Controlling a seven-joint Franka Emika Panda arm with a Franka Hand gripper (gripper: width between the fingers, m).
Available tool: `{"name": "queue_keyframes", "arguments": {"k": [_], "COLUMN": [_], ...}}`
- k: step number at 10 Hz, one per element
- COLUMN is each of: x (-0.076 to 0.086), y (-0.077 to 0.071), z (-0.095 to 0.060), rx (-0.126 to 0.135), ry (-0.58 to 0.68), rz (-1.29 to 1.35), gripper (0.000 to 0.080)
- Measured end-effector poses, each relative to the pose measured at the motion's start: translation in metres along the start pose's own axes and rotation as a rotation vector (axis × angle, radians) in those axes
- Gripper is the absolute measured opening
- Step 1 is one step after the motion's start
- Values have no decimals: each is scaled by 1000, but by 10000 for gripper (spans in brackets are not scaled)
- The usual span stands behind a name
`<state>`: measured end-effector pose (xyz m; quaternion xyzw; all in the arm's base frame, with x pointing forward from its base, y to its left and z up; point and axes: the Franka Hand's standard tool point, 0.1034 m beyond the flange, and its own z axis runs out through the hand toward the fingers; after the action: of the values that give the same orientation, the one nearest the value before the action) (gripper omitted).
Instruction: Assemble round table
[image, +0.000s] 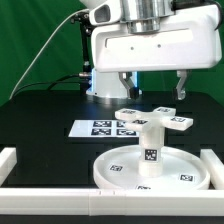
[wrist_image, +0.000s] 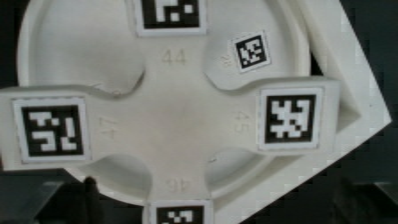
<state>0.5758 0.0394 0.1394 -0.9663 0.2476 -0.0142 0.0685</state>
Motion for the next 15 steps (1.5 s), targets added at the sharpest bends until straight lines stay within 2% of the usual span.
{"name": "queue_keyframes", "arguments": {"k": [4,6,7,10,15], "x": [1,0,2,1,-6], "y": [2,10,12,13,13], "z": [1,6,9,9,25], "rx": [-3,-40,-46,-46,-59], "ry": [0,-13,-14,-16,-38], "rz": [-264,-539,-640,-650,-587], "gripper": [648,648,648,648,648]}}
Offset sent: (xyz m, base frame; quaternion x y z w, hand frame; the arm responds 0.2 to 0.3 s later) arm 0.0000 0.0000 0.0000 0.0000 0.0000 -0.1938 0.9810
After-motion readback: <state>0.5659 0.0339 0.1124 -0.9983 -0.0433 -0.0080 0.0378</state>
